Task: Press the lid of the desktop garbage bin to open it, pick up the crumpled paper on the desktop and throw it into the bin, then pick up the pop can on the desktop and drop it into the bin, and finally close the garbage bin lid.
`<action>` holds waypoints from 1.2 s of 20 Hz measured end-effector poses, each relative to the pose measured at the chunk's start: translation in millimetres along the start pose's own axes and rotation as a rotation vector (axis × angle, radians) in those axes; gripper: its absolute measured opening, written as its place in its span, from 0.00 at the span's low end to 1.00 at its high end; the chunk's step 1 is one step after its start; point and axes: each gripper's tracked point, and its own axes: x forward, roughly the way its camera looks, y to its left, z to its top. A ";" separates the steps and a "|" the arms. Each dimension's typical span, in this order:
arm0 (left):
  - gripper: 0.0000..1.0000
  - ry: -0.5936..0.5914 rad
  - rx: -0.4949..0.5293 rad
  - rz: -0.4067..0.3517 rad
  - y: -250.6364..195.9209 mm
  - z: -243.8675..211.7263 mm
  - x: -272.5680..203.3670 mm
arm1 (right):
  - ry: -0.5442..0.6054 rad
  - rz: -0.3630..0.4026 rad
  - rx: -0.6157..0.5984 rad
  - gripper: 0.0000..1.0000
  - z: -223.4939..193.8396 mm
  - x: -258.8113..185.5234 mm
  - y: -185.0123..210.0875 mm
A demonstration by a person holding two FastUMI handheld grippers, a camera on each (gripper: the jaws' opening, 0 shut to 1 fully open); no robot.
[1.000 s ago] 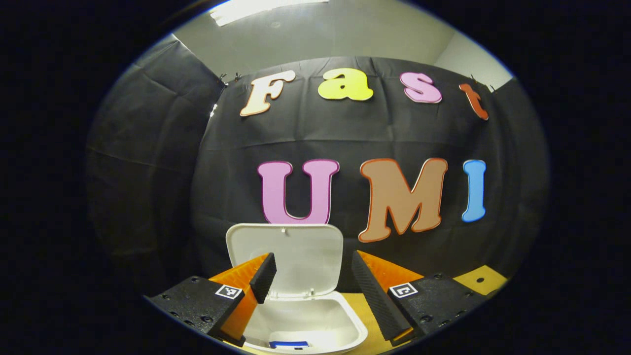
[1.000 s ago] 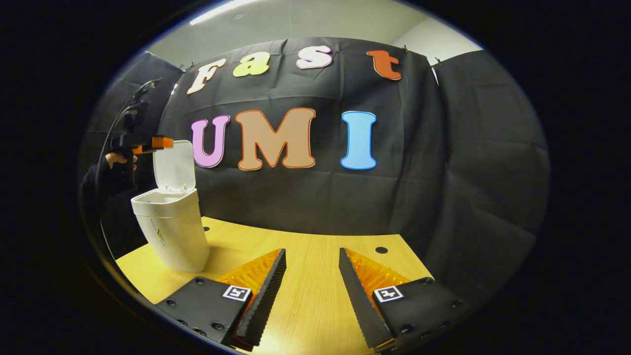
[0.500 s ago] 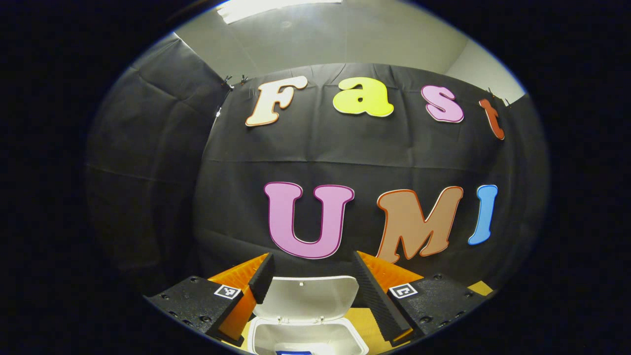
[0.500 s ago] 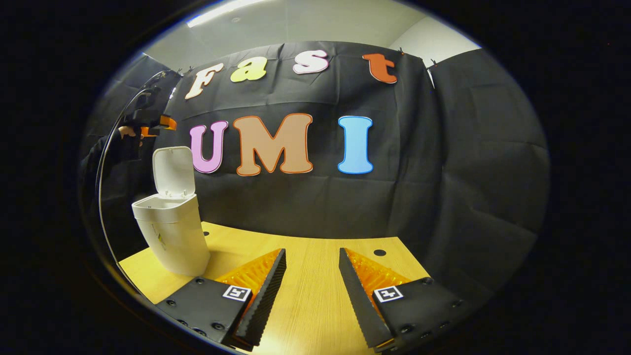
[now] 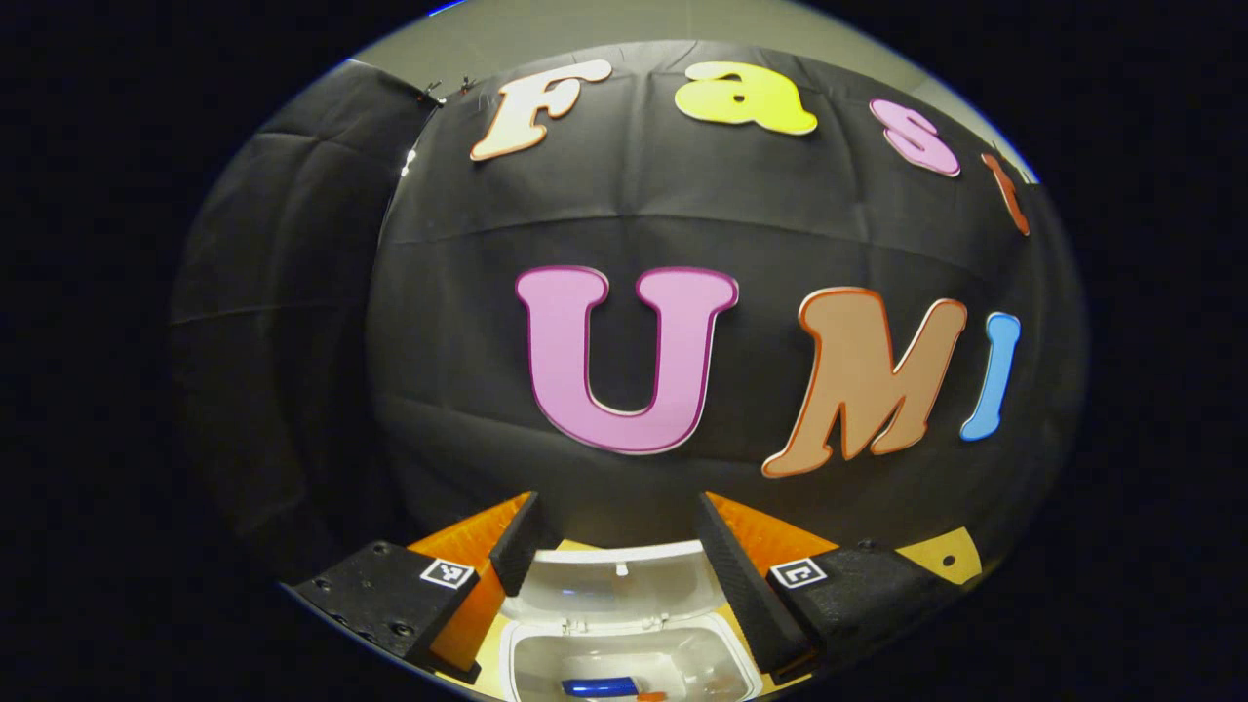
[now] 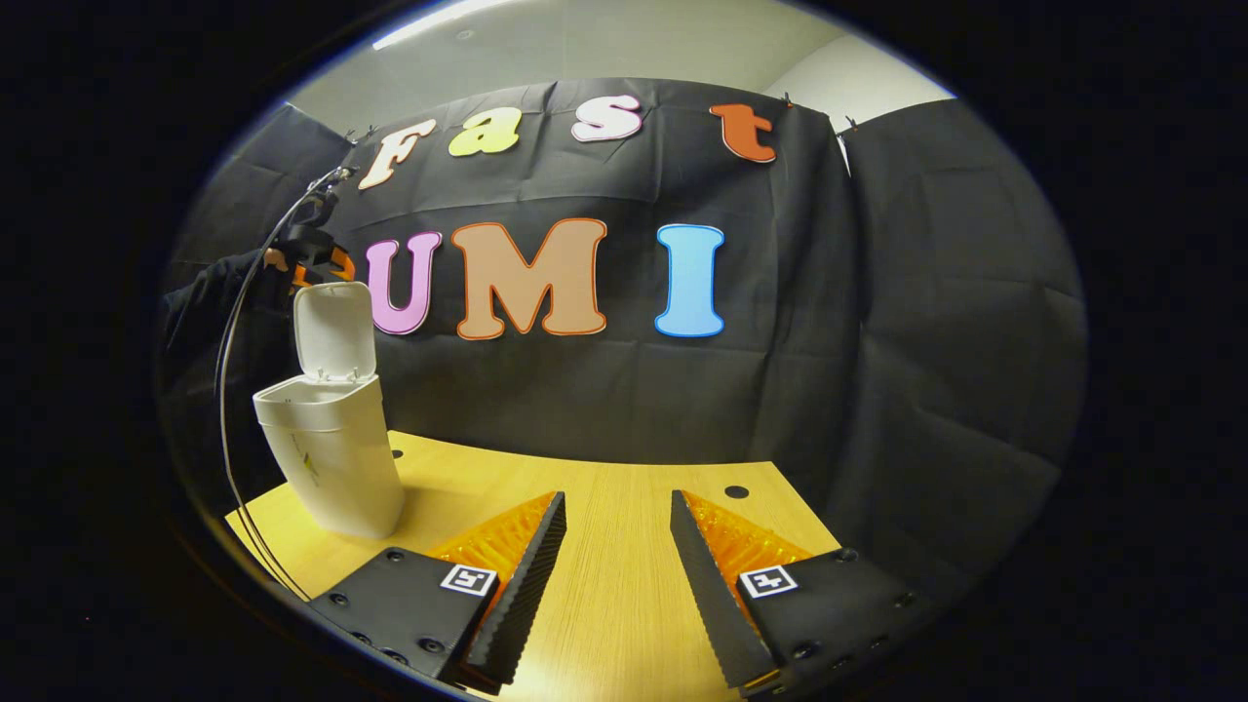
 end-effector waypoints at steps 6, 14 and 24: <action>0.96 -0.002 0.000 -0.021 -10.1 -8.7 -27.6 | -0.010 0.023 -0.003 0.75 4.4 1.6 5.2; 0.96 -0.020 -0.009 -0.029 -16.9 -35.4 -73.8 | 0.000 0.075 -0.011 0.75 2.2 6.5 20.5; 0.95 0.025 -0.024 -0.030 -24.1 -98.5 -117.6 | 0.001 0.097 -0.012 0.80 3.7 5.5 27.5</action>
